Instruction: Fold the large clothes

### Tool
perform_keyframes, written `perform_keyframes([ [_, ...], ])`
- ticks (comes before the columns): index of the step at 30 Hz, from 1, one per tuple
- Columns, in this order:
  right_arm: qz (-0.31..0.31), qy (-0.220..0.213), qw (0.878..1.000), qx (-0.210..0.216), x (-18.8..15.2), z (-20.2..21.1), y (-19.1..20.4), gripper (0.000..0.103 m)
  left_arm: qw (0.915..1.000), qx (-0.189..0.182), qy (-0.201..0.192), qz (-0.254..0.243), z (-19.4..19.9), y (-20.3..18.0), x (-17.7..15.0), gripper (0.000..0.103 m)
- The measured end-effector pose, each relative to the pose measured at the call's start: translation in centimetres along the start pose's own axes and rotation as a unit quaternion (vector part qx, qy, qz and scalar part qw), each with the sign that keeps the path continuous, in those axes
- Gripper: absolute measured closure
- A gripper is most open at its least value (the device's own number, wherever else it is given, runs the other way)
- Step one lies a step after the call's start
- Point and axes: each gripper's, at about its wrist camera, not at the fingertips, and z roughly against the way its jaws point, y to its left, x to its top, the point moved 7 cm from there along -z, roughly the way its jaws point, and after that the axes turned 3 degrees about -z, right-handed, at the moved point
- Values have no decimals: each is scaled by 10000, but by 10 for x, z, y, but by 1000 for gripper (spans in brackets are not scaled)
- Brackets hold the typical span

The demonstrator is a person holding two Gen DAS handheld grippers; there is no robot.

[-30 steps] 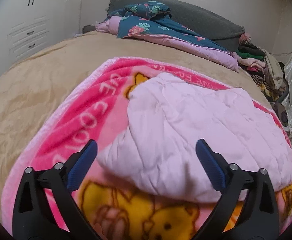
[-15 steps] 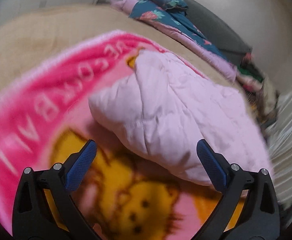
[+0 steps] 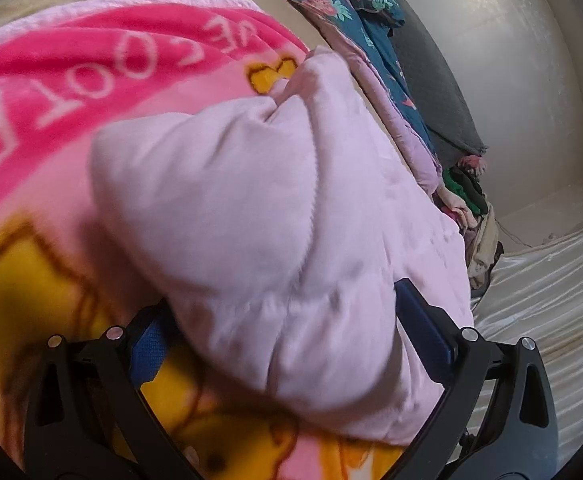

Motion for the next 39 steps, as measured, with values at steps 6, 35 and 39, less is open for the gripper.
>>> perform_keyframes([
  [6,-232,103,9995,209,9,-24,-3,4,9999,61,-54,-115,-13,-1,4,8],
  [35,1674,-329,9853,-25,14,-2,58,63,9746,767,-523,-2038,10,-57,21,69],
  [39,1932,-427,9802,-12,13,14,71,65,9705,731,-604,-2217,26,-68,17,70],
])
